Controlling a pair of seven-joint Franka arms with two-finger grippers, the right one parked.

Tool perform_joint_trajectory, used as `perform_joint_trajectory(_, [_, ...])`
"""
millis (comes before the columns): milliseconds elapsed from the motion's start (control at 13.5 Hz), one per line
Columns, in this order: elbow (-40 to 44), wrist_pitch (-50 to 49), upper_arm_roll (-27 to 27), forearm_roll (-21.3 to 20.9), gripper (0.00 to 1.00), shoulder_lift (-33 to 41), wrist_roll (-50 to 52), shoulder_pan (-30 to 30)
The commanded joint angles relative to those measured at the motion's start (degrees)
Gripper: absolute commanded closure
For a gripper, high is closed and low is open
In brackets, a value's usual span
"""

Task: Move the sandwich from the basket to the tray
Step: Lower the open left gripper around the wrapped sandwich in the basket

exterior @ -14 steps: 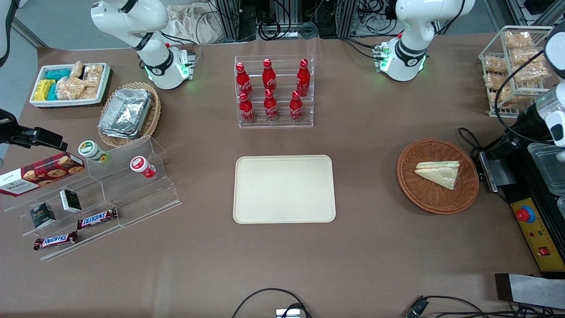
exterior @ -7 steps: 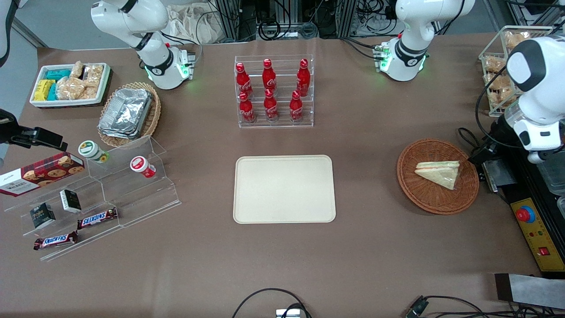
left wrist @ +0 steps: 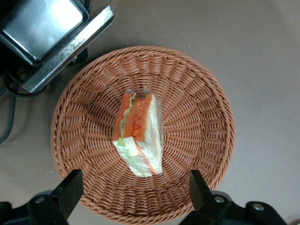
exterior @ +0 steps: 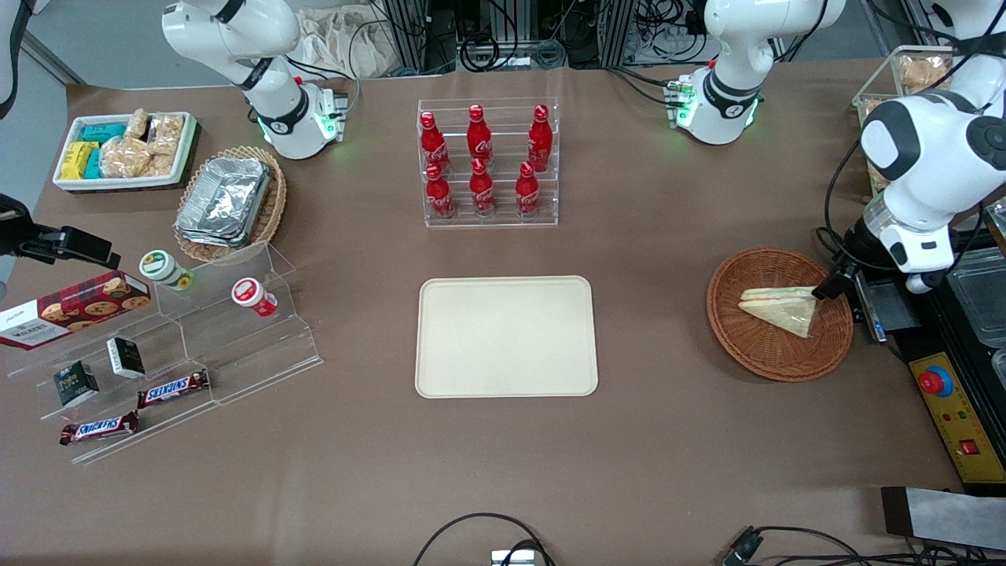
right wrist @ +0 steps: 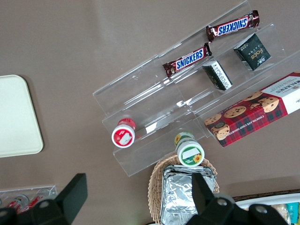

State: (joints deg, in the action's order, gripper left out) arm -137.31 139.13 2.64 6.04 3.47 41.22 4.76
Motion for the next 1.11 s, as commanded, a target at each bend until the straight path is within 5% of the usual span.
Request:
perform_joint_trajectory(0, [-0.9,3.1,0.1,2.8,0.0,-1.7,0.4,0.0])
perform_joint_trajectory(1034, [-1.6,12.9,0.0,9.7,0.0,-10.3,0.4,-0.1])
